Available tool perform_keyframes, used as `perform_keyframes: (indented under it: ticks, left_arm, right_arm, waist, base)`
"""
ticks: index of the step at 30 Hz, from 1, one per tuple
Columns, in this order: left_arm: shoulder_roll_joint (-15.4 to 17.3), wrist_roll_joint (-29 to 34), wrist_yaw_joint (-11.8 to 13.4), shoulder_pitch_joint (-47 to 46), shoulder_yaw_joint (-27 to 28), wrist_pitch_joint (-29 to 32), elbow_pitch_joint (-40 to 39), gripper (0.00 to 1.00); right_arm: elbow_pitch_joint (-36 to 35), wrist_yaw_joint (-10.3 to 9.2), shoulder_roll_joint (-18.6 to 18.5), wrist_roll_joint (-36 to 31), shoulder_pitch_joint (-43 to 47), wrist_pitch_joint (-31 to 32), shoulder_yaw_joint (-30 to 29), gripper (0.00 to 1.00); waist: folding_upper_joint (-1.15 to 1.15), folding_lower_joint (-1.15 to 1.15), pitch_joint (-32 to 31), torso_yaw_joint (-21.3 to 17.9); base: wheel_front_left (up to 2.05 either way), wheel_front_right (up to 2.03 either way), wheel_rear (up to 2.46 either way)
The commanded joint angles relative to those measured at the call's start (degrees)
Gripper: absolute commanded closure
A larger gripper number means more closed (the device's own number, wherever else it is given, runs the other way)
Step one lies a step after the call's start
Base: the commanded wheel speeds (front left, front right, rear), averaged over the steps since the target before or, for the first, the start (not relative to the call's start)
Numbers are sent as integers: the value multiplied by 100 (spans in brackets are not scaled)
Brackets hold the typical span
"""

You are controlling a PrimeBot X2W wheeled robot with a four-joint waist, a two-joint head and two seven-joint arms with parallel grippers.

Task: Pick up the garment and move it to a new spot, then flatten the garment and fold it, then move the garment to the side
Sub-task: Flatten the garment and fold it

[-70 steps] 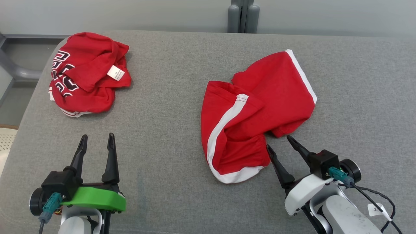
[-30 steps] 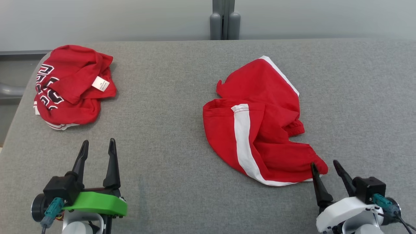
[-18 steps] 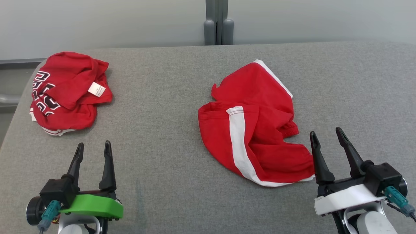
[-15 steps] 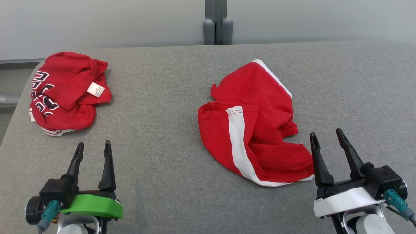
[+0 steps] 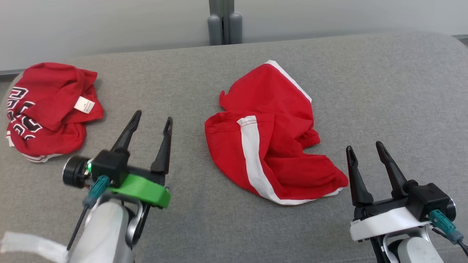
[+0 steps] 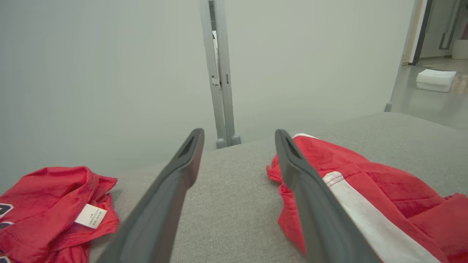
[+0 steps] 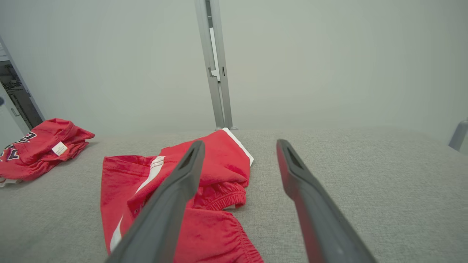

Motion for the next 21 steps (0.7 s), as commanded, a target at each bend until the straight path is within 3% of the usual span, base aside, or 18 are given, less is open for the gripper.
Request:
perform_keyframes:
  ticks: [1,10,21]
  left_arm:
    - [95,-56,-11,-295,-196,2,63,0]
    - [433,-468,-4,-1763,-1717,203,852,0]
    - [695,-1140,0,-2457,-2834,259,2176,0]
  right_arm:
    - [28,-3,-17,-14,-81,-18,-1,0]
    - [108,-3,43,37,-315,-18,54,0]
    - [161,-2,178,105,-484,-18,40,0]
  waist:
    - [0,0,138,-189]
    - [0,0,602,-884]
    - [0,0,1003,-1480]
  base:
    - [0,0,0]
    - [0,0,0]
    - [0,0,0]
